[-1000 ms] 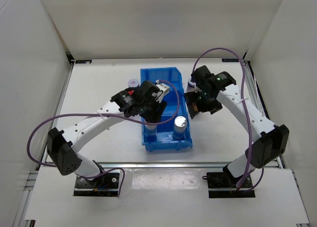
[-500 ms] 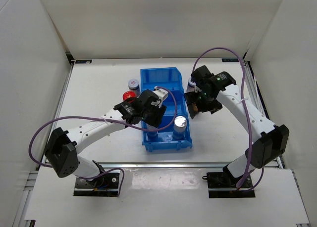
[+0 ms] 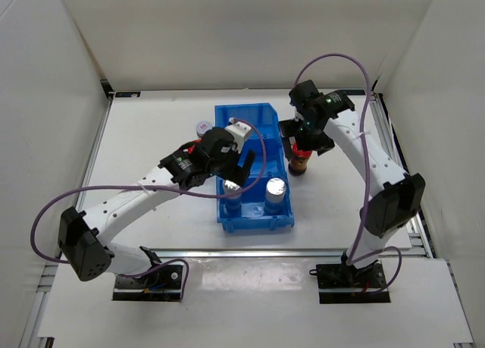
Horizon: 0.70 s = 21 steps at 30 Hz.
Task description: Organize the condiment bottles
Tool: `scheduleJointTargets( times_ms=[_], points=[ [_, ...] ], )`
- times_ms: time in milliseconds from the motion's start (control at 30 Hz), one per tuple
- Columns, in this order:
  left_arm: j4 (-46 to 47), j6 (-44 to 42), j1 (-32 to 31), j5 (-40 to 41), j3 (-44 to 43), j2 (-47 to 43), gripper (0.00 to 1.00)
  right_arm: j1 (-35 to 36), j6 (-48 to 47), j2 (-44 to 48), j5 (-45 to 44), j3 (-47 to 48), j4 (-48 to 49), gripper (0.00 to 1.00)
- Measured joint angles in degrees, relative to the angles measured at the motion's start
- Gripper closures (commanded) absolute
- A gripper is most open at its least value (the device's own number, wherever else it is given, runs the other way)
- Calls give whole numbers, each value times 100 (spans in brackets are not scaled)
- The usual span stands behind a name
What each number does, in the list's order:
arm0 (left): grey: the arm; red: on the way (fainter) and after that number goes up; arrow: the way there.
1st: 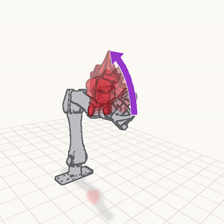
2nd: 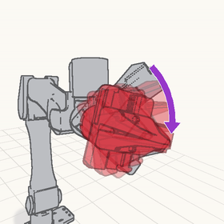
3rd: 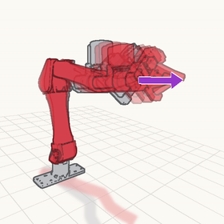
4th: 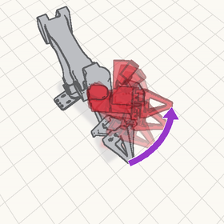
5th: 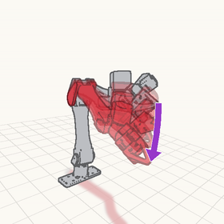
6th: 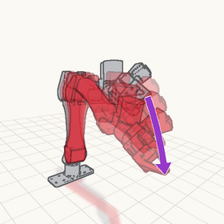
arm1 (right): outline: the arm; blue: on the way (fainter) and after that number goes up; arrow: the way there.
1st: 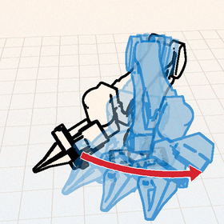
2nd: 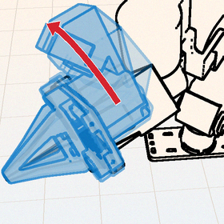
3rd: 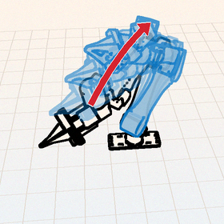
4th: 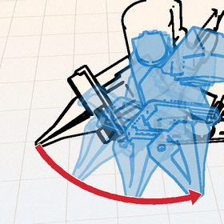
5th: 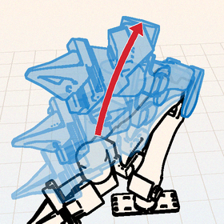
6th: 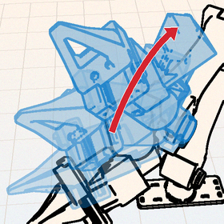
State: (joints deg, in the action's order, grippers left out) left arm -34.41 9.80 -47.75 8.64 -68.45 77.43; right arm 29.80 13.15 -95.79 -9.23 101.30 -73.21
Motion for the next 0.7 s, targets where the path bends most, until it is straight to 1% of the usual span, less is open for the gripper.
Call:
scheduleJointTargets(
  times_ms=[200, 367, 500, 700],
  points=[
    [-9, -238, 509, 22, -885, -17, 0, -461, 50, -883, 66, 787, -2, 0],
    [-57, -376, 1086, 42, -1377, 160, 0, -647, 151, -1751, 81, 1532, -96, 0],
    [-205, -538, 1432, 210, -1534, 461, 0, -643, 225, -2138, 39, 1558, -199, 0],
    [-439, -715, 1325, 605, -1534, 640, 0, -629, 358, -2208, 13, 1333, -251, 0]
  ],
)
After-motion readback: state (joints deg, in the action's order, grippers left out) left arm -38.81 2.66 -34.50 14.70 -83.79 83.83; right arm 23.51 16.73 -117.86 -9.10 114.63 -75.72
